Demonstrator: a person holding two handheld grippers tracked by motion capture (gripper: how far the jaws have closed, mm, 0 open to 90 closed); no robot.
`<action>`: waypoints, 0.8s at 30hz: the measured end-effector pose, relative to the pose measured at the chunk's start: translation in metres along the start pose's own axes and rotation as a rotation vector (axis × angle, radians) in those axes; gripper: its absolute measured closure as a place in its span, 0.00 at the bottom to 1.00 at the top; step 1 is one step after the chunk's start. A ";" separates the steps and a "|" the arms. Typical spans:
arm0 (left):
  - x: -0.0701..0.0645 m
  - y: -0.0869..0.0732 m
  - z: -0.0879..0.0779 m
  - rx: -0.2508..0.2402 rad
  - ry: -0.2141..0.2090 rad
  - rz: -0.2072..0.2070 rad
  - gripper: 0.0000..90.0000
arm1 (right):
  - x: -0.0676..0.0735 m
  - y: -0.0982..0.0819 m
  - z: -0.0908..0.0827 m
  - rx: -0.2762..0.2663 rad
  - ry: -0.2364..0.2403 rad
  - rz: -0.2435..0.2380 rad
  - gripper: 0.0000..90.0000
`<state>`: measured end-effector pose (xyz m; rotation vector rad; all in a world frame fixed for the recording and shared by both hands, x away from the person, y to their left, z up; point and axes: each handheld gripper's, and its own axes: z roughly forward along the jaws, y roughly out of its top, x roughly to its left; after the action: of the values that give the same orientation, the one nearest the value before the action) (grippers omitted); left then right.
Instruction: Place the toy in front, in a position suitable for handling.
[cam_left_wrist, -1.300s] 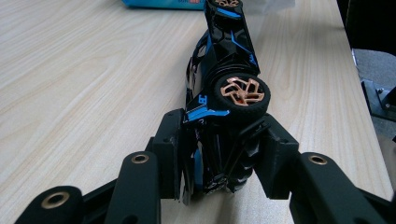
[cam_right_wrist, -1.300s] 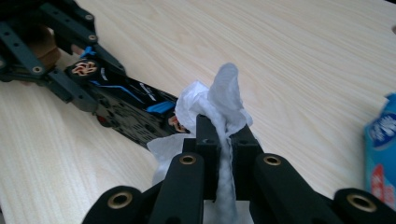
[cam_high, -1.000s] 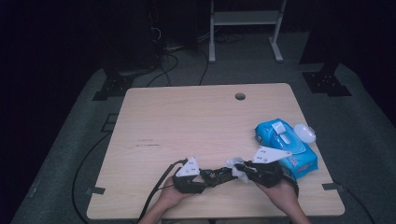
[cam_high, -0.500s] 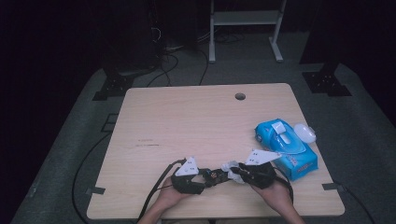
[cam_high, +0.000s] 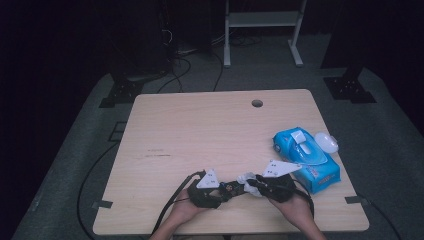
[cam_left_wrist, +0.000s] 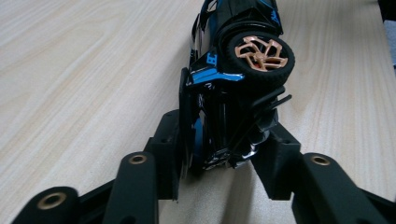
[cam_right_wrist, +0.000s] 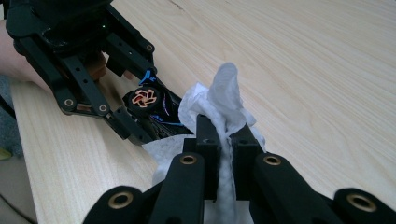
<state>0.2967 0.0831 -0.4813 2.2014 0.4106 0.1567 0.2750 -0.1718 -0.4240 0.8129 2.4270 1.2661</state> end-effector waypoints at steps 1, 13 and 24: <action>0.000 0.000 0.000 0.000 0.000 0.001 0.64 | 0.000 0.000 0.000 0.000 -0.001 0.000 0.95; -0.001 0.004 -0.009 -0.075 -0.012 -0.004 0.66 | -0.001 0.000 -0.003 -0.022 -0.006 0.020 0.95; -0.004 0.015 -0.033 -0.183 -0.002 0.020 0.66 | -0.005 0.001 -0.011 -0.088 0.039 0.095 0.95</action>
<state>0.2879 0.0975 -0.4494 2.0263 0.3586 0.1958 0.2738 -0.1809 -0.4170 0.8962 2.3686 1.4261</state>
